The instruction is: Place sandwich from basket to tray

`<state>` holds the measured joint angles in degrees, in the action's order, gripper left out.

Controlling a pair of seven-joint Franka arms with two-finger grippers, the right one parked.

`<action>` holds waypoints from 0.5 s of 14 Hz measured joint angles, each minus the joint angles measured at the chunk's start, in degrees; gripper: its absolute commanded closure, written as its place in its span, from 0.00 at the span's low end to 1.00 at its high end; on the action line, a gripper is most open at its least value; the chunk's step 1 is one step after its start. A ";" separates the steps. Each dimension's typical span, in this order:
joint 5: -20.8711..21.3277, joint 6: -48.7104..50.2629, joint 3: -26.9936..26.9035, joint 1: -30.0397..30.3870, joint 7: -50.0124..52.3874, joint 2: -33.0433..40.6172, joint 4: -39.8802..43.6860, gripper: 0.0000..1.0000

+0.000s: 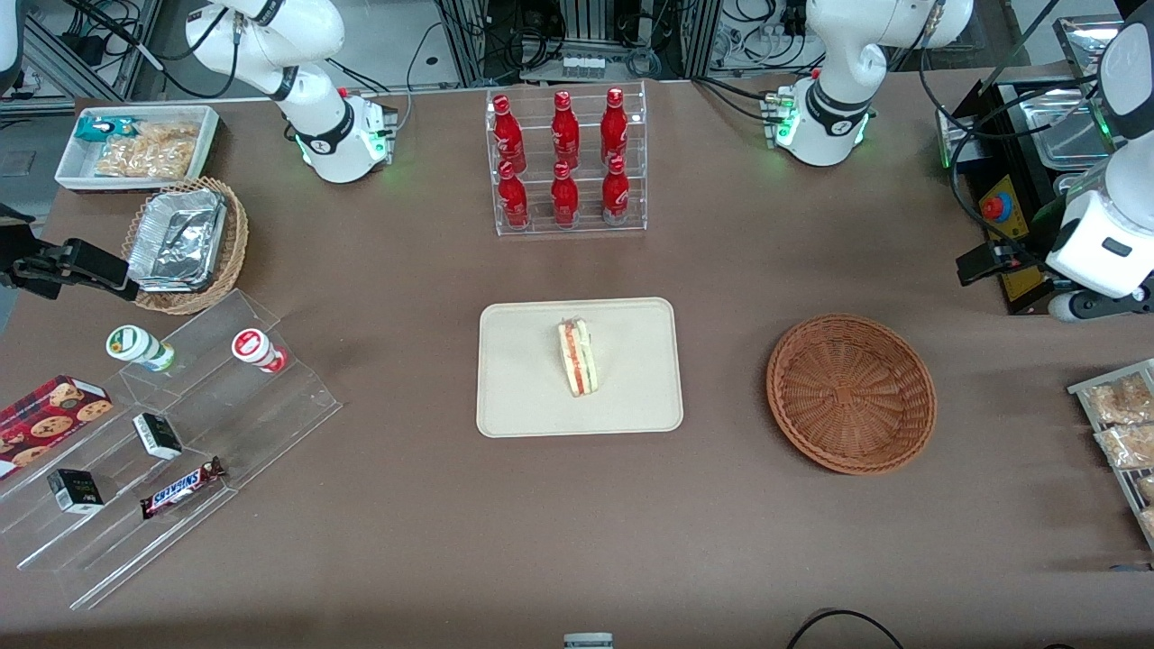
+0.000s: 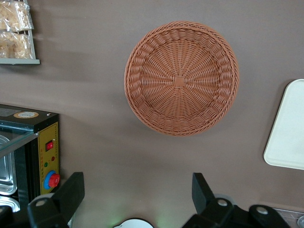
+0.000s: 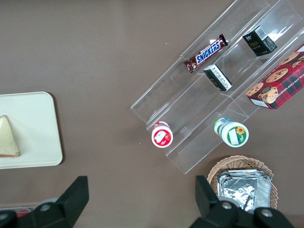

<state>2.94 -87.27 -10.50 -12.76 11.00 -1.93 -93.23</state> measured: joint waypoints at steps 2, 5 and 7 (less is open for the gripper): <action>0.00 0.00 0.27 -0.01 0.00 -0.05 0.00 0.00; 0.00 1.46 0.36 0.06 0.00 -0.06 0.90 0.00; 0.00 2.90 2.75 2.89 -0.01 -0.05 2.03 0.00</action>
<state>2.94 -84.37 -7.75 -9.87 10.99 -1.99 -91.20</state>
